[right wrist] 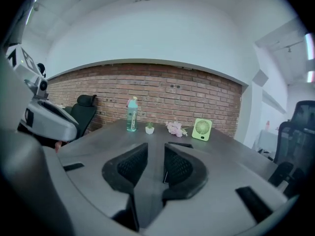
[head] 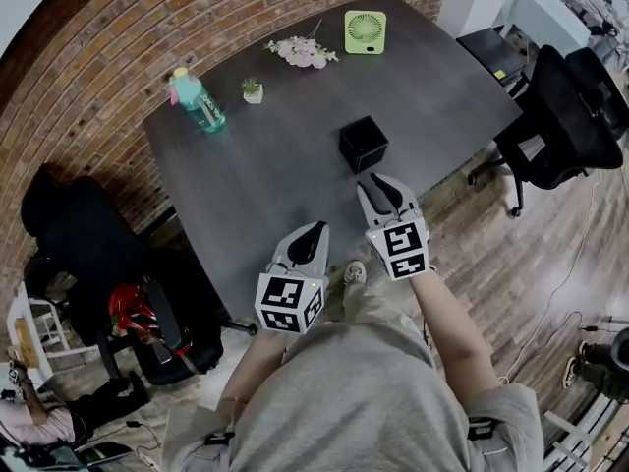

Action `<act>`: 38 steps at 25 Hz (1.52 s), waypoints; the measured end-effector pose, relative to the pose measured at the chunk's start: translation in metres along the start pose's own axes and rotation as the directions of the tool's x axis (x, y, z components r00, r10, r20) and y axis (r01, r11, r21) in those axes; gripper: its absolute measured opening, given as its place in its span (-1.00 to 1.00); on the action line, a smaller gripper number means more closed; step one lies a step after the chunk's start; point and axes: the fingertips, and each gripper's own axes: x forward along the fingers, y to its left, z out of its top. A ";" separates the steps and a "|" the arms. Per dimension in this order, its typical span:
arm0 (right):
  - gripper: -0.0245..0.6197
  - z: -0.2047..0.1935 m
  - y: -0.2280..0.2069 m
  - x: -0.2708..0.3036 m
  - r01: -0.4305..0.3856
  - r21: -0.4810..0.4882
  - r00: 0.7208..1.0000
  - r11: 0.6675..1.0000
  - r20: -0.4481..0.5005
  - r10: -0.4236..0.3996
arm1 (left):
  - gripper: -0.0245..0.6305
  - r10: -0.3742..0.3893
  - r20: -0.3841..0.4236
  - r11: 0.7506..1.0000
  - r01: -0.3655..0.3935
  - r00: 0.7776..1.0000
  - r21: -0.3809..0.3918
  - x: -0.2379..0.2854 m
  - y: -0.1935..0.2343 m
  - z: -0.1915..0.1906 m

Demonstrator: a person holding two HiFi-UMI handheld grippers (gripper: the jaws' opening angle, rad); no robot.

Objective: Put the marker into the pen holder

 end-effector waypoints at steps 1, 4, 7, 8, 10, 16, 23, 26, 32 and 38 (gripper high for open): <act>-0.63 0.002 0.003 -0.007 0.008 0.006 1.000 1.000 0.009 -0.008 | -0.87 -0.002 0.001 1.000 0.002 1.000 0.002 -0.005 -0.002 -0.002; -0.64 0.010 0.017 -0.027 0.023 0.020 0.999 1.000 0.041 -0.024 | -0.87 -0.008 0.006 1.000 0.008 1.000 0.004 -0.020 -0.005 -0.007; -0.70 0.015 0.030 -0.047 0.045 0.016 0.996 0.999 0.070 -0.046 | -0.87 -0.015 0.011 1.000 0.015 1.000 0.008 -0.035 -0.010 -0.014; -0.73 0.016 0.034 -0.053 0.050 0.019 0.995 0.999 0.080 -0.052 | -0.87 -0.018 0.013 1.000 0.018 1.000 0.009 -0.040 -0.012 -0.016; -0.76 0.018 0.043 -0.066 0.058 0.026 0.994 0.998 0.094 -0.061 | -0.87 -0.022 0.015 1.000 0.022 1.000 0.012 -0.051 -0.016 -0.021; -0.88 0.022 0.072 -0.102 0.079 0.042 0.989 0.996 0.121 -0.083 | -0.87 -0.023 0.030 1.000 0.023 0.999 0.017 -0.086 -0.026 -0.032; -0.91 0.026 0.103 -0.144 0.085 0.054 0.984 0.995 0.152 -0.092 | -0.87 -0.020 0.055 1.000 0.019 0.998 0.017 -0.125 -0.035 -0.040; -0.91 0.027 0.117 -0.160 0.082 0.059 0.982 0.995 0.163 -0.091 | -0.87 -0.023 0.059 1.000 0.022 0.998 0.015 -0.139 -0.040 -0.046; -0.91 0.026 0.141 -0.190 0.075 0.058 0.980 0.995 0.179 -0.085 | -0.87 -0.027 0.067 1.000 0.026 0.997 0.018 -0.165 -0.050 -0.054; -0.91 0.018 0.158 -0.211 0.069 0.065 0.980 0.995 0.181 -0.080 | -0.87 -0.030 0.080 0.999 0.029 0.996 0.023 -0.184 -0.060 -0.059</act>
